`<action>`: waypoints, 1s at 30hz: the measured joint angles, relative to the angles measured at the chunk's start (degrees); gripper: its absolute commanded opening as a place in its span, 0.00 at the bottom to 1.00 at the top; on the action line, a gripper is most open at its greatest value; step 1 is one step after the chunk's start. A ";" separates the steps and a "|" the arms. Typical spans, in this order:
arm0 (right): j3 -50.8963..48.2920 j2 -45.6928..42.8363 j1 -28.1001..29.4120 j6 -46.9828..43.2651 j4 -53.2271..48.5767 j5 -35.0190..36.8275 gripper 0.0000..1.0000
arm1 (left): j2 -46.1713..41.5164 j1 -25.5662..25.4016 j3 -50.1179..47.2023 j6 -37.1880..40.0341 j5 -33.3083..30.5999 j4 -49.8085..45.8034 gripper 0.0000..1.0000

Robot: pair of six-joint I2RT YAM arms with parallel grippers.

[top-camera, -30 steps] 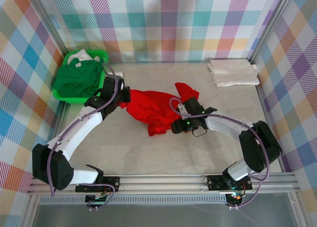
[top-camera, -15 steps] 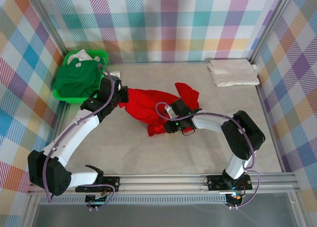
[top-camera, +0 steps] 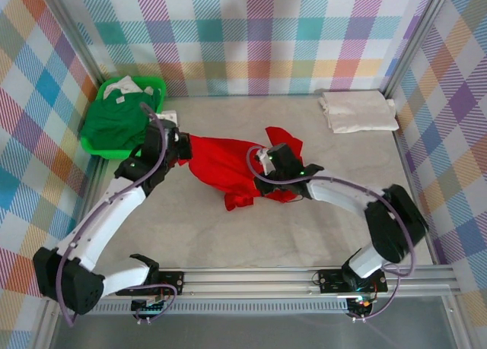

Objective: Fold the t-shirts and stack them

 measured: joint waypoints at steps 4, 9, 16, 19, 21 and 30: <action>0.02 -8.11 -0.33 -0.44 -1.31 1.16 0.00 | -4.07 0.44 0.24 1.90 -0.61 0.02 0.00; 0.55 -8.63 -0.28 -1.75 -2.19 -3.28 0.43 | -5.49 0.50 1.66 2.73 2.47 0.13 0.00; 0.98 4.85 7.80 -1.79 0.20 -6.97 0.58 | -3.30 0.46 3.37 0.46 11.43 0.44 0.00; 1.07 7.56 9.44 -0.70 2.95 -7.50 0.65 | -0.85 -0.61 7.04 -1.49 14.43 0.09 0.00; 1.09 7.82 9.49 0.07 5.95 -7.52 0.66 | 0.07 -1.84 9.42 -2.71 15.69 0.07 0.00; 4.31 11.17 9.49 1.51 14.99 -4.02 0.14 | 0.13 -4.59 14.08 -7.30 17.49 -0.02 0.00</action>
